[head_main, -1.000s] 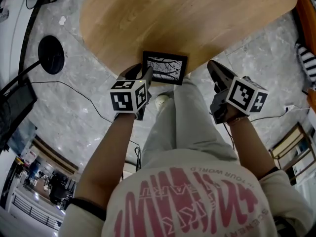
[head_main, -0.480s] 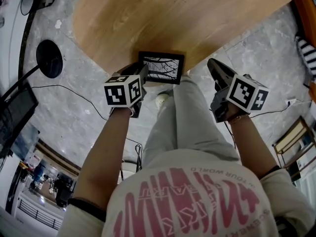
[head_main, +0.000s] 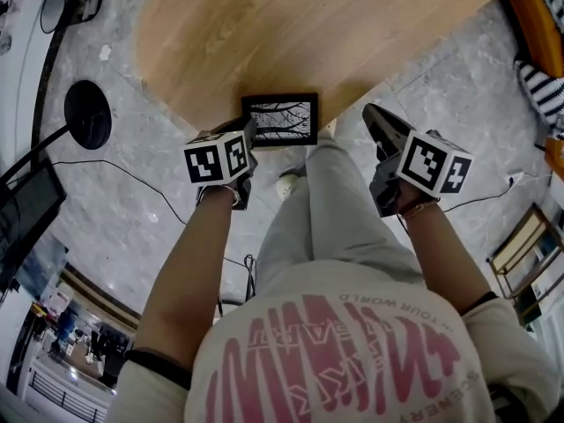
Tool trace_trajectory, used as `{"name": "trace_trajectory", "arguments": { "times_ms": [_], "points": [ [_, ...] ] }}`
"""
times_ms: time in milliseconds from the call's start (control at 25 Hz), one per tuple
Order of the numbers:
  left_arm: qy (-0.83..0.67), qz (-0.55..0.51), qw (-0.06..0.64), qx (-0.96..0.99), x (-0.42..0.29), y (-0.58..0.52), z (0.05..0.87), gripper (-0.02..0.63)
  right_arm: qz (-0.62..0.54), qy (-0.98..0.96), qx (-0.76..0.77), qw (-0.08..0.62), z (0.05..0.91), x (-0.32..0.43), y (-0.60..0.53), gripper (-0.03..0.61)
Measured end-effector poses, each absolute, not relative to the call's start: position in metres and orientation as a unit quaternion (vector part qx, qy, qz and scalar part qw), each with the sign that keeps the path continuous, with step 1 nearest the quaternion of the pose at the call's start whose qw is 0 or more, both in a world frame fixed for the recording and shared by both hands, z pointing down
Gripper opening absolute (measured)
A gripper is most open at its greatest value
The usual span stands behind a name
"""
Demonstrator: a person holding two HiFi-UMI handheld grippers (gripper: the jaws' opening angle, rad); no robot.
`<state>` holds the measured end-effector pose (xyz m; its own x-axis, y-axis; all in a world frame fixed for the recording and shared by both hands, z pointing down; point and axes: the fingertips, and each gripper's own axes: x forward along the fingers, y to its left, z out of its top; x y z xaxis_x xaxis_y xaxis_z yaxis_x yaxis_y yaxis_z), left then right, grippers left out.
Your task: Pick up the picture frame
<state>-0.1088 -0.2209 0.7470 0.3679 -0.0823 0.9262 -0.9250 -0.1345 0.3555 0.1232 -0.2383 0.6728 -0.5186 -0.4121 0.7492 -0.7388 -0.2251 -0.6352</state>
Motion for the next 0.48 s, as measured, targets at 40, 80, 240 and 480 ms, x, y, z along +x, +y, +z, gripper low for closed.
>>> {"name": "trace_trajectory", "arguments": {
  "times_ms": [40, 80, 240, 480],
  "points": [
    [-0.4, 0.4, 0.523, 0.637, -0.111, -0.219, 0.744, 0.077, 0.621, -0.611, 0.474, 0.129, 0.669, 0.122, -0.237, 0.005],
    [-0.405, 0.401, 0.519, 0.637, -0.115, -0.216, 0.741, 0.077, 0.617, -0.614, 0.476, 0.128, 0.664, 0.12, -0.234, 0.005],
    [-0.429, 0.393, 0.491, 0.649, -0.133, -0.212, 0.725, 0.075, 0.596, -0.626, 0.487, 0.127, 0.647, 0.109, -0.226, 0.005],
    [-0.466, 0.352, 0.46, 0.67, -0.152, -0.221, 0.685, 0.075, 0.581, -0.642, 0.489, 0.101, 0.614, 0.079, -0.219, 0.005]
  ]
}}
